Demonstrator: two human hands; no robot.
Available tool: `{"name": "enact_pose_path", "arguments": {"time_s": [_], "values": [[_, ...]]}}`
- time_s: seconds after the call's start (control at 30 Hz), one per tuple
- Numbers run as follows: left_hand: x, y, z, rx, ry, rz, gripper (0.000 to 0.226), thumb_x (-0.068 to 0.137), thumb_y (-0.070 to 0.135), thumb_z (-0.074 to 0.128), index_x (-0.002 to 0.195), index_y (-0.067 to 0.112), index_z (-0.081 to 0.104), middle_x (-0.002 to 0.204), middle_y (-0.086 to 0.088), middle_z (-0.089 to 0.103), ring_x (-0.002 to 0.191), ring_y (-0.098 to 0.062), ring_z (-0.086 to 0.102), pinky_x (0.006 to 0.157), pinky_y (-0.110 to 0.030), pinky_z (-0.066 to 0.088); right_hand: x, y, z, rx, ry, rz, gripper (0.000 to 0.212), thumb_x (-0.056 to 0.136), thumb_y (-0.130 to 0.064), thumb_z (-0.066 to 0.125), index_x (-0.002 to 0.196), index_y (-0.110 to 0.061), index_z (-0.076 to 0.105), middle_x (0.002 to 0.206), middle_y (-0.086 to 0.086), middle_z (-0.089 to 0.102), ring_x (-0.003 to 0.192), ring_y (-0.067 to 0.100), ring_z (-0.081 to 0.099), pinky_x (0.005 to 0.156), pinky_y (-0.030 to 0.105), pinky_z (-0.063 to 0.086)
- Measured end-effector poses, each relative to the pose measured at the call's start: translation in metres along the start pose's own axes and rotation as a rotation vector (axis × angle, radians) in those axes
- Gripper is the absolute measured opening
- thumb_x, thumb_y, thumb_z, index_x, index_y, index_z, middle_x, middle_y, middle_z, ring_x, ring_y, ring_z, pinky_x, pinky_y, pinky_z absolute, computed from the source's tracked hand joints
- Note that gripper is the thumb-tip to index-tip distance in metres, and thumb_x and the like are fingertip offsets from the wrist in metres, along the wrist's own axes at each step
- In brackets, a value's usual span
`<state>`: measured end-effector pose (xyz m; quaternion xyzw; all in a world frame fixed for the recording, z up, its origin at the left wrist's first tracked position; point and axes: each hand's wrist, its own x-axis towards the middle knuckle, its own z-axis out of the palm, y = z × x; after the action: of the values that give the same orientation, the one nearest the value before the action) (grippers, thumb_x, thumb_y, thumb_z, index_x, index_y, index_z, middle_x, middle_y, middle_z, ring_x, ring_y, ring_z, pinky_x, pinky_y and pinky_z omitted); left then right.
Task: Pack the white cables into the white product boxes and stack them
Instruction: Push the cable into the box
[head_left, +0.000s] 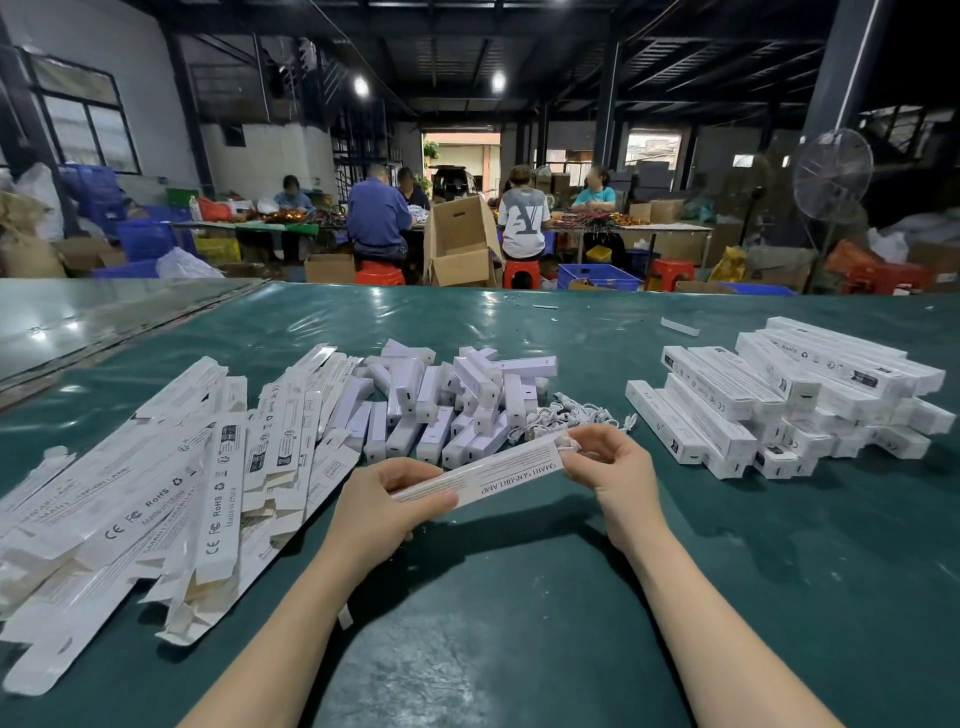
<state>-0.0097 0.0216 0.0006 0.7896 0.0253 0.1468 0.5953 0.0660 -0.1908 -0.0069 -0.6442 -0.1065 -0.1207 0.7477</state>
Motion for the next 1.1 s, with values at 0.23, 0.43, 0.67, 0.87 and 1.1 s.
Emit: {"name": "enact_pose_path", "arguments": {"time_s": [0.23,0.43,0.67,0.87,1.1], "values": [[0.005,-0.005,-0.002,-0.063,0.070,-0.059,0.020,0.066,0.009,0.081,0.082,0.017,0.071,0.074,0.000,0.071,0.049,-0.002,0.057,0.044,-0.015,0.044,0.000,0.000,0.001,0.053,-0.135,0.046,0.021,0.078,0.012,0.061,0.080,-0.008,0.070,0.066,-0.008,0.071,0.063,-0.001,0.064,0.060,0.011,0.049],[0.005,-0.006,-0.001,-0.092,0.072,-0.067,0.019,0.067,0.007,0.079,0.082,0.015,0.070,0.076,-0.003,0.071,0.048,-0.003,0.055,0.044,-0.016,0.043,0.000,0.002,0.007,0.092,-0.136,0.118,0.030,0.086,0.009,0.052,0.078,-0.010,0.073,0.069,-0.009,0.071,0.068,0.003,0.062,0.063,0.014,0.050],[0.004,-0.003,0.001,-0.077,0.036,-0.060,0.016,0.069,0.007,0.078,0.081,0.014,0.070,0.071,0.002,0.071,0.046,-0.003,0.054,0.044,-0.015,0.043,-0.003,-0.003,0.014,0.136,-0.063,0.160,0.045,0.080,0.024,0.036,0.101,-0.005,0.062,0.071,0.002,0.056,0.071,0.016,0.057,0.065,0.022,0.055],[0.003,-0.003,0.001,-0.059,0.014,-0.046,0.013,0.072,0.010,0.076,0.080,0.016,0.070,0.068,0.005,0.071,0.041,-0.001,0.049,0.041,-0.014,0.040,-0.007,-0.006,0.013,0.059,-0.031,0.130,0.021,0.086,0.007,0.054,0.083,-0.010,0.065,0.110,0.015,0.059,0.085,0.018,0.057,0.068,0.024,0.051],[0.007,-0.007,0.003,-0.024,0.057,-0.033,0.017,0.068,0.012,0.079,0.078,0.020,0.068,0.068,0.006,0.069,0.054,0.004,0.057,0.047,-0.008,0.039,-0.004,0.001,0.011,-0.100,0.027,0.030,0.032,0.079,0.008,0.062,0.064,-0.020,0.066,0.080,0.002,0.067,0.064,0.010,0.061,0.072,0.027,0.054]]}}
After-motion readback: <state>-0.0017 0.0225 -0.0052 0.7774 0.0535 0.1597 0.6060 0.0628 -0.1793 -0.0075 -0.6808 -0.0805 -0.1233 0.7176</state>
